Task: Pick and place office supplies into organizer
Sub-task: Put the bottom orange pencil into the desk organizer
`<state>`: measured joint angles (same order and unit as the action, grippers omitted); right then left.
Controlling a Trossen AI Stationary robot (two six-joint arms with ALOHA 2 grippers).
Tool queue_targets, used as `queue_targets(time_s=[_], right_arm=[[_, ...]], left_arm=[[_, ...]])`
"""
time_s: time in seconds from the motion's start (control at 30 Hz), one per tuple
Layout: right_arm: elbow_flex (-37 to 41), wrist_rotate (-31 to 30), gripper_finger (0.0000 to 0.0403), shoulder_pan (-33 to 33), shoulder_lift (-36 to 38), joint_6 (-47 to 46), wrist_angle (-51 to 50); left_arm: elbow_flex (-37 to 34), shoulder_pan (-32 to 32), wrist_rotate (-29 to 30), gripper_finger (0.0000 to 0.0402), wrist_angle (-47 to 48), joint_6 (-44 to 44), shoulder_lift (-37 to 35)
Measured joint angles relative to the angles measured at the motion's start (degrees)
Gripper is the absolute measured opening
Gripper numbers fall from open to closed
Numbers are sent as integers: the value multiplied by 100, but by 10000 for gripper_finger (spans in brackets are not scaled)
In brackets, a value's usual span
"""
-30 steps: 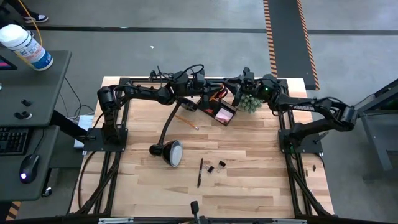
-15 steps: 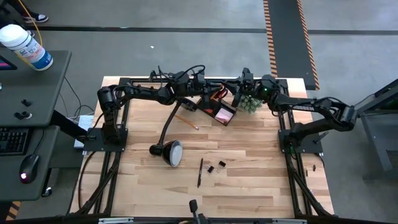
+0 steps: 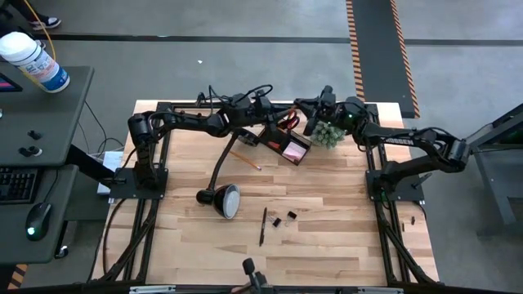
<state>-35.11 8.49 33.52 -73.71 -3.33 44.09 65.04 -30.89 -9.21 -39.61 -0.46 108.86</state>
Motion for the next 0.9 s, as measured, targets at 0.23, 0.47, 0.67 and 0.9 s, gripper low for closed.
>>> queue_targets(time_s=[0.23,0.47,0.67,0.9], right_arm=[[0,39,17,-9,0,-44,29],[0,-45,16,-9,-151,-101,-8],[-109,-50,16,-9,-526,-114,33],[-442,-74,16,-9,-1060,-114,42]], left_arm=[[0,15,194,133,252,25,0],[0,11,253,172,308,34,0],[0,15,298,183,539,216,-26],[-7,15,564,184,1289,604,-576]])
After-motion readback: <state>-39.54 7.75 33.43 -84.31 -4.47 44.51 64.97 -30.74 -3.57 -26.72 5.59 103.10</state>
